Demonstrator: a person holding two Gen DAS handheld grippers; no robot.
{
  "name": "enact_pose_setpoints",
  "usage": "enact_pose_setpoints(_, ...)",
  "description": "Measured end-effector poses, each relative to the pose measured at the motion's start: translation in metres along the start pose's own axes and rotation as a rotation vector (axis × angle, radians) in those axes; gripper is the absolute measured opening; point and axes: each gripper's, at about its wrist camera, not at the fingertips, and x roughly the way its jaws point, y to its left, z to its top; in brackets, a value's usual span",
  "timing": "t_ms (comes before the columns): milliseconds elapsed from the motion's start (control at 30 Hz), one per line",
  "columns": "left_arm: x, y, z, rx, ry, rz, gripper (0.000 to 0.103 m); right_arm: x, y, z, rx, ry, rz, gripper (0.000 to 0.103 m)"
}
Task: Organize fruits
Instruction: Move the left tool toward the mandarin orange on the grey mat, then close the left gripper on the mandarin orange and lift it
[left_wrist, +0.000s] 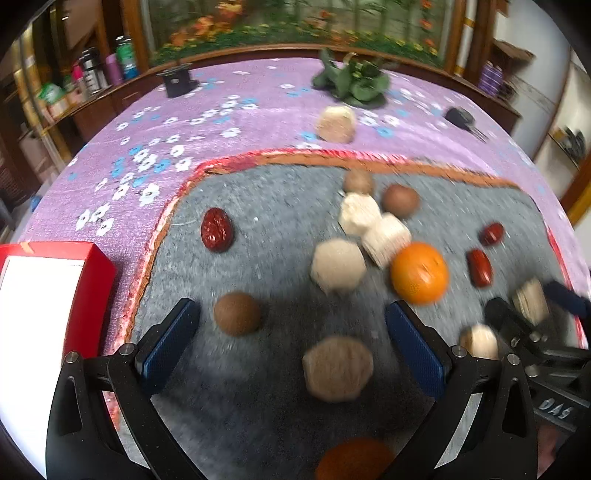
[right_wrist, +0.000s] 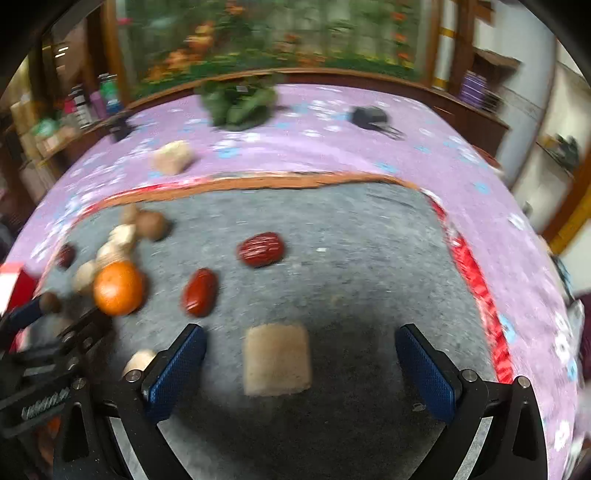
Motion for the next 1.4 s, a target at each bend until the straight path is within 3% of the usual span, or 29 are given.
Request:
enact_pose_setpoints(33,-0.006,0.004,-0.004,0.005,0.001,0.018,0.103,-0.008,-0.002,-0.002,-0.006,-0.035,0.047,0.093)
enact_pose_setpoints(100,-0.026,0.012,-0.011,-0.003,-0.027,0.042,0.102,-0.028,-0.006,-0.004,-0.012,-0.117,0.089,0.093)
enact_pose_setpoints(167,-0.057,0.023,-0.022,0.008,-0.113,0.053,0.102,-0.051,-0.008,-0.006,-0.051,-0.215,0.132,0.093)
enact_pose_setpoints(233,-0.089,0.036,-0.039,0.021,-0.201,0.07,0.102,-0.066,-0.005,-0.001,-0.109,-0.257,0.192,0.093)
enact_pose_setpoints(400,-0.123,0.06,-0.083,0.019,-0.225,0.026,0.102,-0.057,0.035,0.025,-0.23,-0.174,0.358,0.092)
enact_pose_setpoints(467,-0.125,0.059,-0.094,0.03,-0.212,0.023,0.102,-0.039,0.056,0.03,-0.255,-0.104,0.377,0.078)
enact_pose_setpoints(567,-0.126,0.049,-0.095,0.062,-0.183,0.01,0.102,-0.006,0.084,0.032,-0.292,0.013,0.332,0.046)
enact_pose_setpoints(633,-0.127,0.04,-0.091,0.067,-0.175,-0.015,0.102,0.007,0.087,0.031,-0.274,0.057,0.303,0.042)
enact_pose_setpoints(800,-0.118,0.013,-0.077,0.108,-0.156,-0.039,0.101,0.01,0.077,0.028,-0.253,0.06,0.381,0.034)
enact_pose_setpoints(933,-0.097,-0.01,-0.072,0.138,-0.088,-0.063,0.086,0.013,0.065,0.03,-0.262,0.072,0.443,0.033)
enact_pose_setpoints(967,-0.092,-0.012,-0.07,0.137,-0.072,-0.063,0.077,0.012,0.058,0.033,-0.24,0.071,0.462,0.033)
enact_pose_setpoints(1100,-0.069,-0.021,-0.068,0.128,-0.003,-0.06,0.071,-0.005,0.026,0.048,-0.088,0.007,0.573,0.033)
enact_pose_setpoints(1167,-0.063,-0.024,-0.066,0.126,0.013,-0.065,0.063,-0.012,0.014,0.052,-0.019,-0.023,0.633,0.033)
enact_pose_setpoints(1233,-0.058,-0.024,-0.063,0.114,0.017,-0.068,0.063,-0.018,0.008,0.054,0.017,-0.052,0.647,0.032)
enact_pose_setpoints(1400,-0.056,-0.02,-0.061,0.083,0.008,-0.09,0.044,-0.02,0.007,0.055,0.053,-0.045,0.662,0.032)
